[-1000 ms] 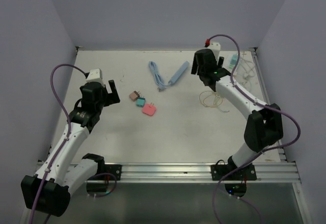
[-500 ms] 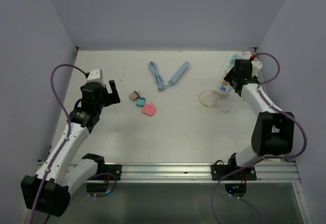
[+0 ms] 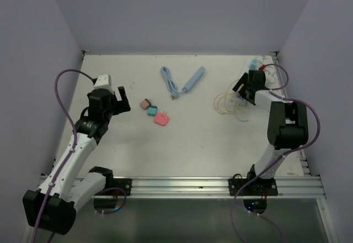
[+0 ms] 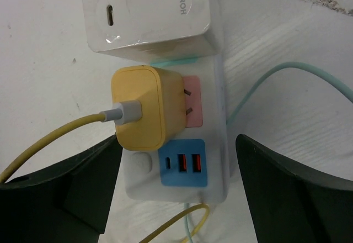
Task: Pull the plug off the socket
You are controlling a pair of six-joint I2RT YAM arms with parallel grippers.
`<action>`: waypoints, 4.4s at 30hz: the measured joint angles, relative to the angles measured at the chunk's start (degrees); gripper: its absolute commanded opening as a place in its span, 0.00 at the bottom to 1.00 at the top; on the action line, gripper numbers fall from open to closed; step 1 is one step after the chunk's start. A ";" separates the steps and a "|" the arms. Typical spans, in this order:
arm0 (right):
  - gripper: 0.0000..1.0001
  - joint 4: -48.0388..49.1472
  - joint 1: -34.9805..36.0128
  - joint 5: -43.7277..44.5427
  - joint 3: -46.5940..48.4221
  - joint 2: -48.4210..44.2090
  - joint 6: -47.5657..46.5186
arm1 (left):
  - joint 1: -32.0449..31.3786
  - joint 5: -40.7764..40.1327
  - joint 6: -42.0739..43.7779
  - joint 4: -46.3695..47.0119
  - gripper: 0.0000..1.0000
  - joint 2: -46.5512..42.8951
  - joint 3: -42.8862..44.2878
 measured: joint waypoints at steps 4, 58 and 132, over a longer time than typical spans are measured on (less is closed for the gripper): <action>0.88 1.49 0.02 -0.07 0.83 2.64 -0.48 | 0.00 0.02 0.00 0.15 0.97 0.28 0.00; 0.80 -18.91 47.43 3.04 -21.70 -39.19 4.87 | -15.87 17.84 -11.32 -1.77 0.98 10.51 6.69; 0.60 7.02 43.85 -8.76 -33.92 -36.96 17.03 | -28.70 29.53 -37.88 47.52 0.00 32.92 -13.75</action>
